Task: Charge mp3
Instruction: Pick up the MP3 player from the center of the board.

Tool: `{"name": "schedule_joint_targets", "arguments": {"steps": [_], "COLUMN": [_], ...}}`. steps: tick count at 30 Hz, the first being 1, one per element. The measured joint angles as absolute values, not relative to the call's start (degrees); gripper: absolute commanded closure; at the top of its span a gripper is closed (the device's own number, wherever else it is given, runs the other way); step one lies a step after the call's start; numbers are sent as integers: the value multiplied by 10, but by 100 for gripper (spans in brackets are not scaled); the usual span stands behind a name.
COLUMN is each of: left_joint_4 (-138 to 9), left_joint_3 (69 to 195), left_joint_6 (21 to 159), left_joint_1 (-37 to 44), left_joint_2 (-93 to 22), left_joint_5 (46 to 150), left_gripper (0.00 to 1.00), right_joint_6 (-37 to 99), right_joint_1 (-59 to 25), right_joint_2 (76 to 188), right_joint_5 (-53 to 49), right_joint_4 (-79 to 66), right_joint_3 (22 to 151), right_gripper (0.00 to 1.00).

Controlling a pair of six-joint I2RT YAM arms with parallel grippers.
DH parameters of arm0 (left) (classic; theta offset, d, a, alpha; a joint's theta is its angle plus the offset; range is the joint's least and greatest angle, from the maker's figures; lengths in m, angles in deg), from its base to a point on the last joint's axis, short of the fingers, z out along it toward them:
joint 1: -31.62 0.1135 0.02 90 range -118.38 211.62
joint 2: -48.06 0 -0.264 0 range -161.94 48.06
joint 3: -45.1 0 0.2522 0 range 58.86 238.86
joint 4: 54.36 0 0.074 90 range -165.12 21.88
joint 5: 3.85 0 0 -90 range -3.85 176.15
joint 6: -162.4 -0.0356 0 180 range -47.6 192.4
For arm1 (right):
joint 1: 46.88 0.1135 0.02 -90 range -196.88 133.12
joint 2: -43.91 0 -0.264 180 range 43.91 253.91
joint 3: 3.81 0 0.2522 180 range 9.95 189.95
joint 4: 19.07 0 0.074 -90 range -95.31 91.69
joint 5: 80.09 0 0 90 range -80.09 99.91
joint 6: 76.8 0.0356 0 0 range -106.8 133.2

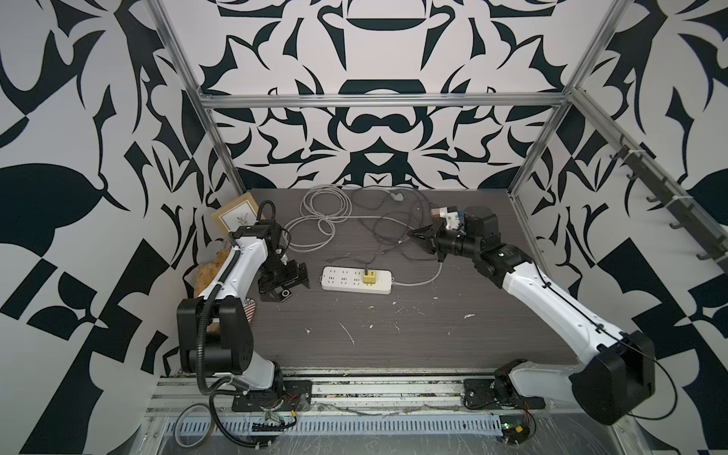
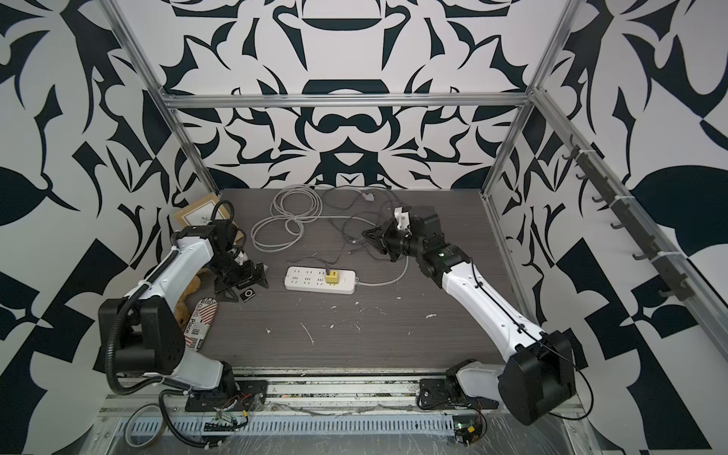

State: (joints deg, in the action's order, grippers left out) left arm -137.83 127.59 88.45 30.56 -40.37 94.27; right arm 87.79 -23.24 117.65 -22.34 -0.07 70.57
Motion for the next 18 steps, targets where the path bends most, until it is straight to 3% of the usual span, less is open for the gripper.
{"name": "schedule_joint_targets", "arguments": {"steps": [10,18], "left_joint_4": [-1361,-1339], "left_joint_3": [1280,1280], "left_joint_6": [854,845], "left_joint_1": [305,305], "left_joint_2": [-525,-568], "left_joint_5": [835,772], "left_gripper": [5,14], "right_joint_6": [877,877], "right_joint_1": [-232,-232], "right_joint_2": [1191,1191], "right_joint_5": [-240,-239], "right_joint_4": [-5,-8], "right_joint_3": [707,707], "right_gripper": [100,100]}}
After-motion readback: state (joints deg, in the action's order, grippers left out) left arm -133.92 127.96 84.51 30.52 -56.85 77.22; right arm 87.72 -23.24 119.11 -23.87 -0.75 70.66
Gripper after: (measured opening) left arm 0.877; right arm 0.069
